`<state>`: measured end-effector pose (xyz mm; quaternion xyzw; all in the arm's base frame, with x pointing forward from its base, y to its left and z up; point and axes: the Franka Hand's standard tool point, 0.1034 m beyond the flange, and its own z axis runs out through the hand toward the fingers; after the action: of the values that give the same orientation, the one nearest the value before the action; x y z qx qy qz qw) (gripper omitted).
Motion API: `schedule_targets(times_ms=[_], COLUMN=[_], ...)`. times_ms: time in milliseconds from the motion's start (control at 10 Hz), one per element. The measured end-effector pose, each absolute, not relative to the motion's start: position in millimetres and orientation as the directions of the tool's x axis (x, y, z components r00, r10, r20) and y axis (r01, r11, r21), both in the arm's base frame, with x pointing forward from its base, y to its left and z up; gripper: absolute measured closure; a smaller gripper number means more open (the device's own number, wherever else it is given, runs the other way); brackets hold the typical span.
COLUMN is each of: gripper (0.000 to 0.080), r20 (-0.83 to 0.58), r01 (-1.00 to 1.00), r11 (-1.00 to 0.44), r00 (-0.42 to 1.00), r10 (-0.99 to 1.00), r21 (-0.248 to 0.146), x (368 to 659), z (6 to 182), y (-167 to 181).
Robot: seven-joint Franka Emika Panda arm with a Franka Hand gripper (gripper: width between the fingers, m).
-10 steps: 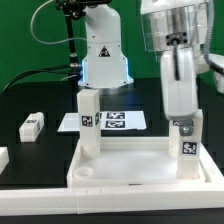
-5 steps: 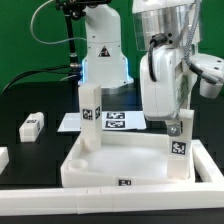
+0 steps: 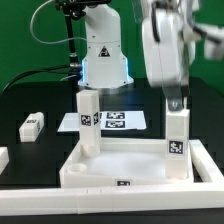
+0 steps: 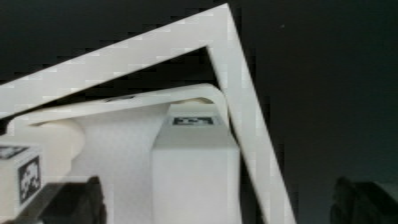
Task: Assemble desk
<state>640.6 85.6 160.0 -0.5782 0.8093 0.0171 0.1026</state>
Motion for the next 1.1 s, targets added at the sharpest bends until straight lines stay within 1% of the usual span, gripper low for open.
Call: schedule_targets(times_ms=[200, 500, 600, 700, 800, 1000, 1100], gripper=[0.0152, 0.0151, 0.0151, 0.0151, 0.0151, 0.0151, 0.0151], r20=[-0.179, -0.178, -0.175, -0.172, -0.173, -0.140, -0.127], r01=[-0.940, -0.941, -0.953, -0.964, -0.969, -0.983, -0.969], r11=[0.329, 0.329, 0.289, 0.242, 0.216, -0.048, -0.147], r00=[-0.311, -0.311, -0.270, -0.221, -0.194, 0.074, 0.175], r10=[-0.934, -0.934, -0.947, -0.960, -0.966, -0.987, -0.976], r21=[-0.084, -0.083, -0.093, -0.111, -0.120, -0.179, -0.199], x=[638, 638, 637, 634, 626, 603, 590], z=[152.8, 152.0, 152.8, 156.2, 161.5, 177.1, 182.0], y=[86, 86, 84, 78, 71, 35, 14])
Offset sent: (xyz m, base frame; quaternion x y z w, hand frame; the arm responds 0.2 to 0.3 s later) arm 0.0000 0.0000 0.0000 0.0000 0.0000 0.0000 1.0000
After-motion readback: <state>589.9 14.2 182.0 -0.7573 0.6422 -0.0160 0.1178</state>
